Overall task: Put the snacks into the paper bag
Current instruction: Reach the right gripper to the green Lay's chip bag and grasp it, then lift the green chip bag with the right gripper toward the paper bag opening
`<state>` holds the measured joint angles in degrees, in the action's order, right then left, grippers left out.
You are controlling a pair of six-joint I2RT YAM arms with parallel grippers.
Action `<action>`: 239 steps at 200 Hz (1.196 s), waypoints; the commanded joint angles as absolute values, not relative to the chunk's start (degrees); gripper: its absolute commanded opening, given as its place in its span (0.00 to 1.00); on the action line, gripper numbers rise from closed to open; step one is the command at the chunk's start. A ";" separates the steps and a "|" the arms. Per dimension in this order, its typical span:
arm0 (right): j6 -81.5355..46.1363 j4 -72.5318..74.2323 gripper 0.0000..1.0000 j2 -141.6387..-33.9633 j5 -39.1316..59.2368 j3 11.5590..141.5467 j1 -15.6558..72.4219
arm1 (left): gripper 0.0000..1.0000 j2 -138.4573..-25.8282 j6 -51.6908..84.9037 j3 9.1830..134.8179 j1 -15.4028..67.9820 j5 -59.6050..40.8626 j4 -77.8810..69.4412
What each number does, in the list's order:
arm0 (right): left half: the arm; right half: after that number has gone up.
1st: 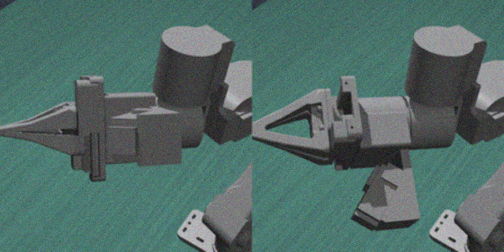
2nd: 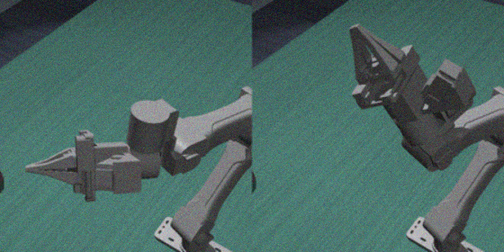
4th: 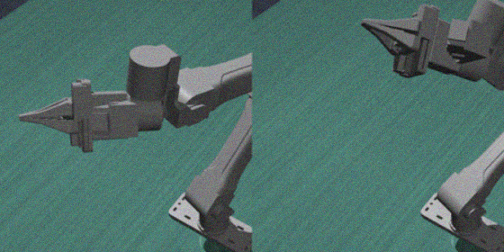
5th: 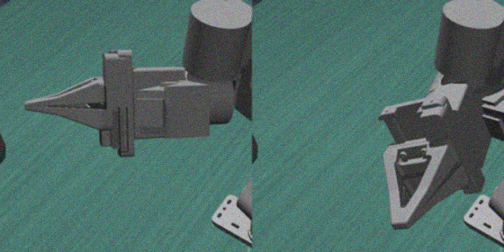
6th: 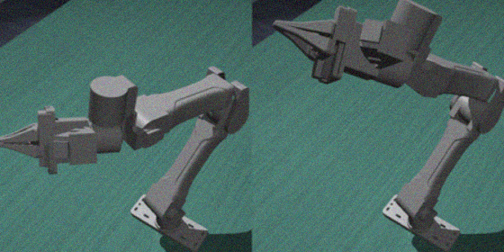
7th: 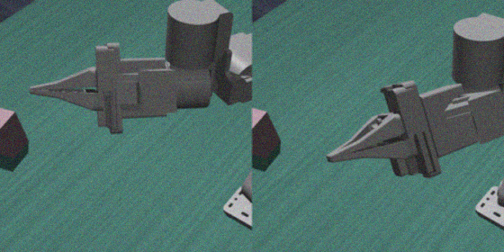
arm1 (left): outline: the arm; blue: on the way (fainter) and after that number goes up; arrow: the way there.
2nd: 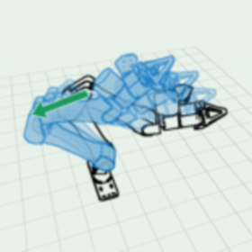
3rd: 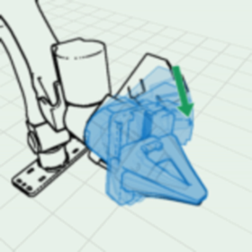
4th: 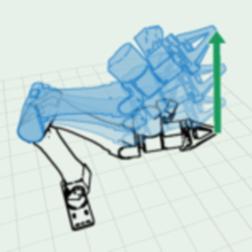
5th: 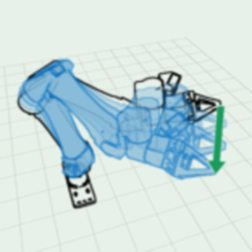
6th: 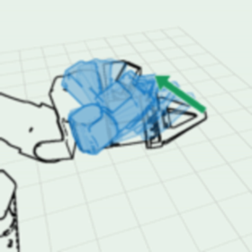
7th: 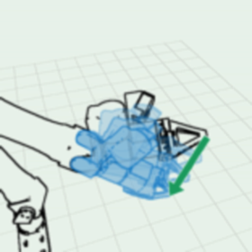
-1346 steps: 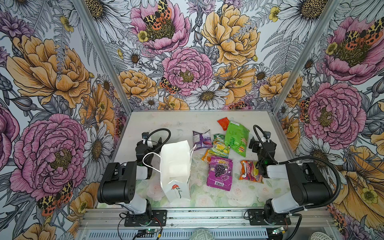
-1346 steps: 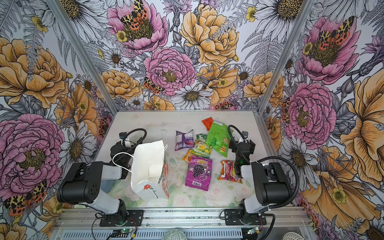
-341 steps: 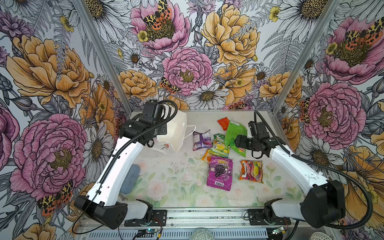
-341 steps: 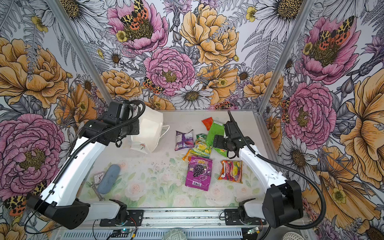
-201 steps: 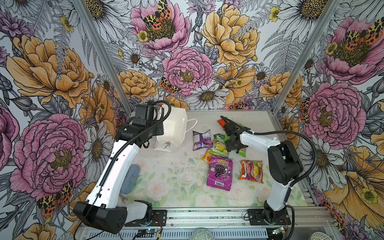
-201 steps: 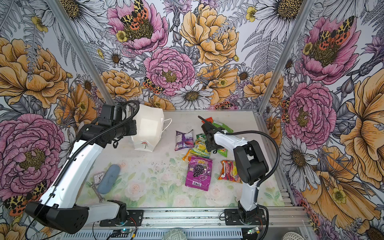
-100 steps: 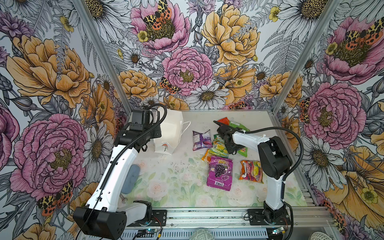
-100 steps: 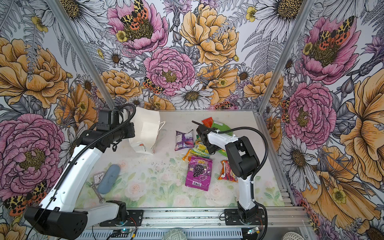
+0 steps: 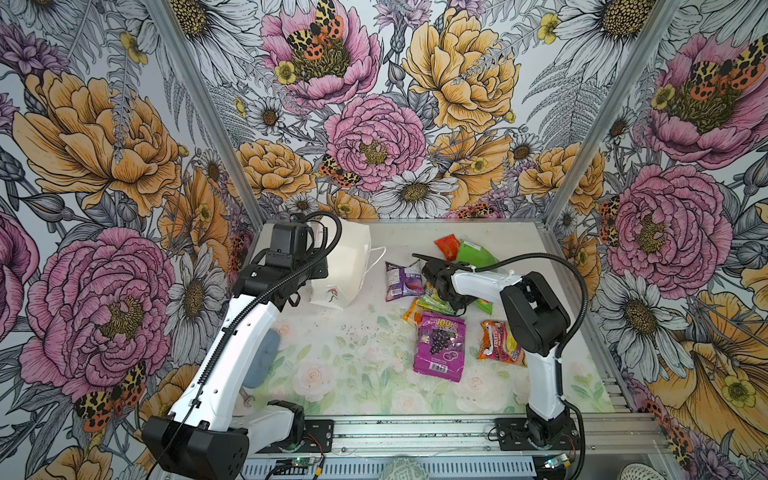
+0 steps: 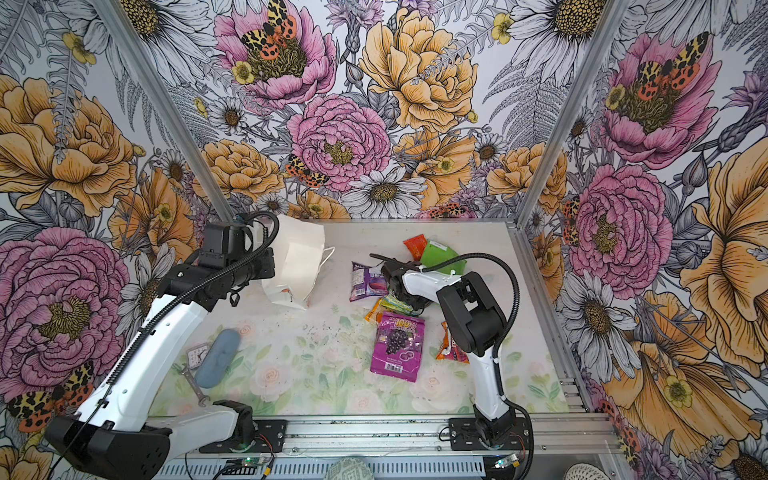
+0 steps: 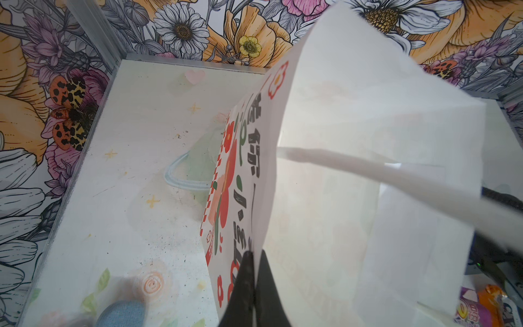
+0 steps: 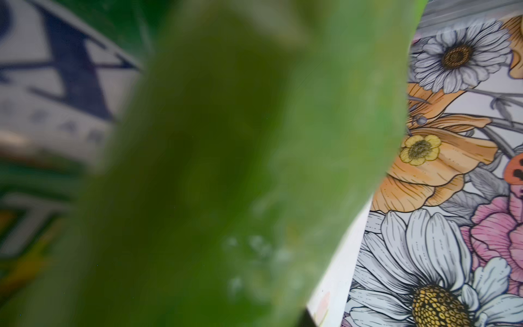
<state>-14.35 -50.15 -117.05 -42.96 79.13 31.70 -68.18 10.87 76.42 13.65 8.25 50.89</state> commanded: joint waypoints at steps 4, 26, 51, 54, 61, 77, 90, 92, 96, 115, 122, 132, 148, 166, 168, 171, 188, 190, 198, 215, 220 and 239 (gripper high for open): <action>-14.94 -47.60 0.09 -109.32 -45.79 77.48 32.55 | 0.00 -67.33 9.74 75.68 14.08 11.53 49.12; -15.90 -47.37 0.00 -103.01 -45.83 75.57 33.14 | 0.00 -67.59 9.75 75.59 14.17 14.76 49.22; -16.50 -47.42 0.00 -93.48 -44.10 72.98 34.66 | 0.00 -67.70 9.79 75.41 14.10 16.78 49.26; -16.44 -47.38 0.00 -92.24 -43.69 72.74 34.83 | 0.00 -67.68 9.76 75.34 14.20 17.13 49.19; -16.38 -47.36 0.00 -89.38 -41.94 72.35 35.08 | 0.00 -67.80 9.80 75.37 14.30 17.80 49.27; -16.49 -47.46 0.00 -83.39 -37.06 72.16 35.67 | 0.00 -67.70 9.77 75.37 14.74 19.29 49.20; -16.86 -47.71 0.00 -79.50 -33.13 72.78 35.86 | 0.00 -67.45 9.80 75.24 15.19 21.04 49.17; -16.92 -47.74 0.00 -79.00 -32.52 73.00 35.90 | 0.00 -67.35 9.77 75.19 15.29 21.39 49.16; -17.12 -47.90 0.00 -78.15 -31.46 73.33 36.03 | 0.00 -67.22 9.83 75.15 15.49 22.11 49.17; -17.58 -49.18 0.00 -74.95 -27.27 76.25 36.73 | 0.00 -66.61 9.75 74.72 16.27 26.03 49.01; -17.81 -49.59 0.00 -74.24 -25.81 77.37 37.04 | 0.00 -66.45 9.60 74.54 16.49 27.10 48.96; -18.16 -49.98 0.00 -73.14 -23.44 78.89 37.44 | 0.00 -66.50 9.54 74.36 16.70 27.98 48.82; -19.21 -50.19 0.00 -71.69 -19.69 80.72 37.99 | 0.00 -66.76 9.40 74.36 16.67 28.93 48.61; -21.25 -50.19 0.00 -70.15 -14.65 82.83 38.62 | 0.00 -66.79 9.39 74.32 16.76 29.16 48.49; -21.59 -50.23 0.00 -70.00 -13.73 83.26 38.67 | 0.00 -66.77 9.38 74.28 16.83 29.09 48.44; -21.72 -50.20 0.00 -69.82 -13.01 83.44 38.80 | 0.00 -66.70 9.32 74.20 16.87 28.94 48.35; -23.52 -50.11 0.00 -69.09 -7.70 85.87 39.89 | 0.00 -66.35 8.69 74.00 17.47 25.43 47.57; -23.63 -50.10 0.00 -68.95 -7.11 86.22 40.03 | 0.00 -66.25 8.70 73.87 17.55 24.75 47.49; -24.05 -50.18 0.00 -68.87 -5.43 87.38 40.97 | 0.00 -65.99 8.46 73.74 17.97 22.90 47.03; -25.34 -50.36 0.00 -68.95 -3.54 89.95 43.49 | 0.00 -65.40 8.42 73.29 19.05 23.02 46.28; -25.76 -50.36 0.00 -69.04 -3.12 90.56 44.37 | 0.00 -65.31 8.43 73.06 19.31 23.35 46.11; -26.58 -50.69 0.00 -70.24 -2.67 93.24 48.75 | 0.00 -65.58 8.47 72.95 19.61 24.50 46.05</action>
<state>-23.77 -51.57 -70.30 -6.72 89.10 44.23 -66.59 9.39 73.71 18.96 24.64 48.84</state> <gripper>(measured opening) 0.048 0.050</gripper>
